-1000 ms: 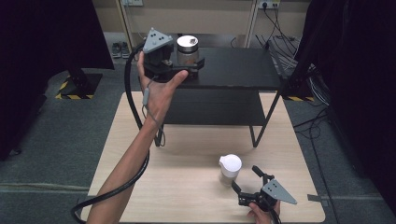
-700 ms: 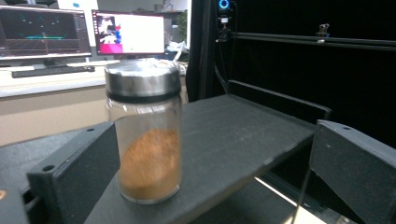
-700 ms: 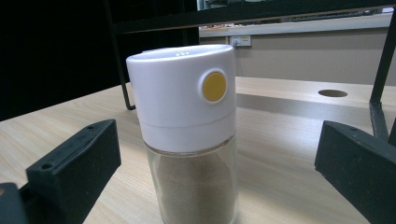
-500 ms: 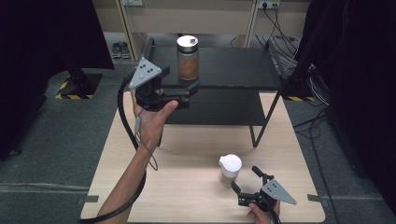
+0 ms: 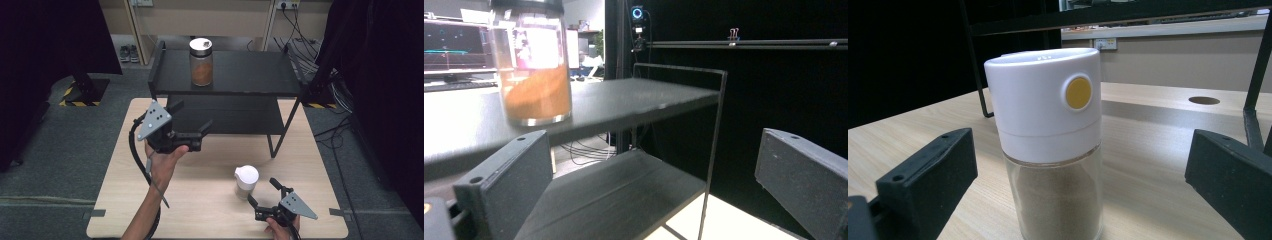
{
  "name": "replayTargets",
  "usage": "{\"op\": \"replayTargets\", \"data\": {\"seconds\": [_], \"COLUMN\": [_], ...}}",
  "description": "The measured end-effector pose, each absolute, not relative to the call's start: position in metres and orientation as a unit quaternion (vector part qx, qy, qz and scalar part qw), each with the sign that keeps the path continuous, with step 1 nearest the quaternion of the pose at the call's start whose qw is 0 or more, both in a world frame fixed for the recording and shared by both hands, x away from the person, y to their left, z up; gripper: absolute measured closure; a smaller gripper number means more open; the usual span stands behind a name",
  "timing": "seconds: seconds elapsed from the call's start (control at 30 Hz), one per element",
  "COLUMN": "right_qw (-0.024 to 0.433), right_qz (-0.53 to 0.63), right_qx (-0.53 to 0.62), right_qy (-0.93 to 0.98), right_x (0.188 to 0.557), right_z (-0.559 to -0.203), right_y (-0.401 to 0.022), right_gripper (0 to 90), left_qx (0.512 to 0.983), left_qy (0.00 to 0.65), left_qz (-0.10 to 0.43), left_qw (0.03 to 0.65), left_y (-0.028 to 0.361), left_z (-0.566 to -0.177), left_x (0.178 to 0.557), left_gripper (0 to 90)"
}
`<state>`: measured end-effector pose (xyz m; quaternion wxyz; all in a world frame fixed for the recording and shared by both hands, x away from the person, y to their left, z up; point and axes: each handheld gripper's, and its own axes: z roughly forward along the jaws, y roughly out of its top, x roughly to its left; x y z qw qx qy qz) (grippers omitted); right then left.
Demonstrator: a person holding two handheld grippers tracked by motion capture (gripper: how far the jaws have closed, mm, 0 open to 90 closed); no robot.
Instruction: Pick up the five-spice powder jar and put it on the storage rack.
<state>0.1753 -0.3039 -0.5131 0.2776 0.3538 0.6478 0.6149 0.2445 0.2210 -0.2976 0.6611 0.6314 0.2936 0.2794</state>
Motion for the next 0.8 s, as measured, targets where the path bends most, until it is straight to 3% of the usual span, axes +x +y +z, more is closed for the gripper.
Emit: {"op": "replayTargets", "data": {"seconds": [0.8], "right_qw": [0.277], "right_qz": [0.615], "right_qx": [0.353], "right_qy": [0.648], "right_x": [0.175], "right_z": [-0.513], "right_y": [-0.304], "right_gripper": [0.6], "left_qx": [0.625], "left_qy": [0.306], "left_qz": [0.26], "left_qw": [0.669], "left_y": [0.235], "left_z": [-0.461], "left_x": [0.23], "left_gripper": [0.3]}}
